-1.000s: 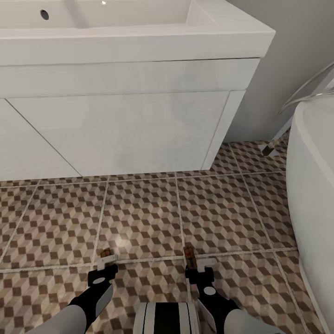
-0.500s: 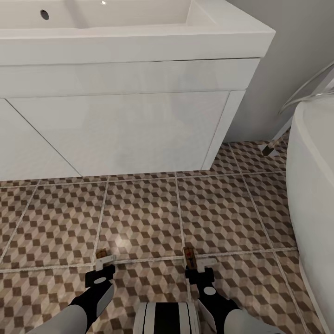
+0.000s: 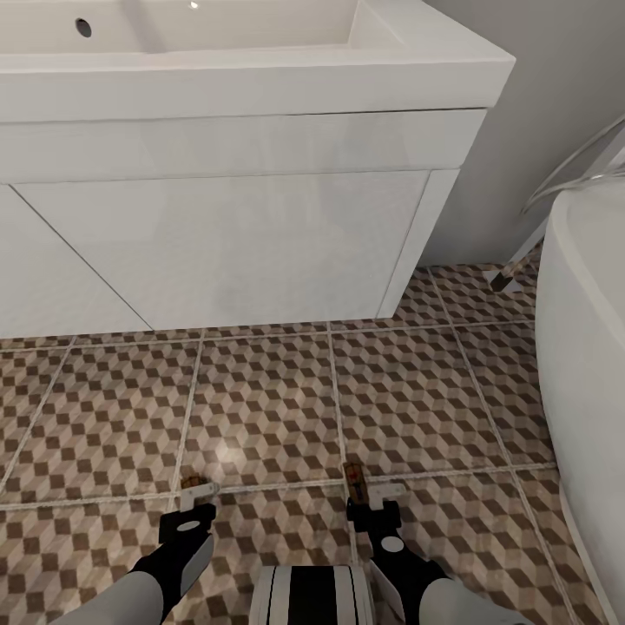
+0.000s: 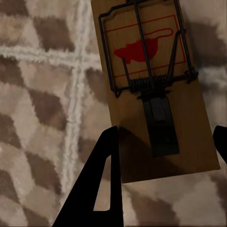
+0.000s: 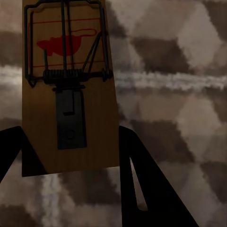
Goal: Take the four mousetraps from the cabinet in the bathroom and place them on the bathroom floor. Make sure all four end up on the same floor surface, and ensure that at least two of them are either under or directly next to the same bathroom sink.
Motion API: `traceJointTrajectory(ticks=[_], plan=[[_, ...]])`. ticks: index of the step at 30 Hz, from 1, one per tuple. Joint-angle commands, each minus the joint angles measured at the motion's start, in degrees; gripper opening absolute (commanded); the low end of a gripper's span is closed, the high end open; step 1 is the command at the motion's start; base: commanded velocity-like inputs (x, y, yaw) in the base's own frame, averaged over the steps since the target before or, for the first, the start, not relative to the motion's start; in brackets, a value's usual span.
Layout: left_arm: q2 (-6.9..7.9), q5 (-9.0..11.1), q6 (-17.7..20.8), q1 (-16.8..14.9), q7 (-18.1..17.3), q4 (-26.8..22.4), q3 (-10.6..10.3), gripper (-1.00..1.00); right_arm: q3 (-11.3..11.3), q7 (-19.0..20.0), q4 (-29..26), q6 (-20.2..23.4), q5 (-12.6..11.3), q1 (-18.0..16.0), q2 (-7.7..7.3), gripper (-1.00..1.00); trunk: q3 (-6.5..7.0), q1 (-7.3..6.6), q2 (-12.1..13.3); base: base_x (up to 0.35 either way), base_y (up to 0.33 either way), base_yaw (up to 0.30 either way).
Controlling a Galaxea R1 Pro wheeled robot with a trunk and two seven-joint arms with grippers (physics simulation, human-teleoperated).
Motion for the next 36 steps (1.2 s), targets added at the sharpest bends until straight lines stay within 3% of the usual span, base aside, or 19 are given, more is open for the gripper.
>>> traceJointTrajectory(ticks=[1,27,32,36], plan=[[0.03,0.42,0.11,-0.02,0.35,-0.05,-0.55,-1.0,0.41,-0.66,0.07,-0.06,0.1,-0.03,0.0,-1.0,-0.03,-0.01,-0.01,0.0,0.0,0.0],[-0.53,-0.16,0.87,-0.02,0.94,-0.86,-0.38,-1.0,0.3,-0.67,0.07,0.0,0.1,-0.03,0.0,-1.0,-0.03,-0.01,-0.01,0.0,0.0,0.0],[-0.97,-0.14,1.03,-0.02,0.95,-0.96,-0.42,-1.0,0.28,-0.67,0.07,0.03,0.14,-0.03,0.0,-1.0,-1.14,0.12,-0.08,0.0,0.0,0.0],[-1.63,-0.09,1.06,-0.02,0.94,-1.09,-0.4,-1.0,0.29,-0.67,0.04,0.04,0.13,-0.03,0.0,-1.0,-1.14,0.12,-0.08,0.0,0.0,0.0]])
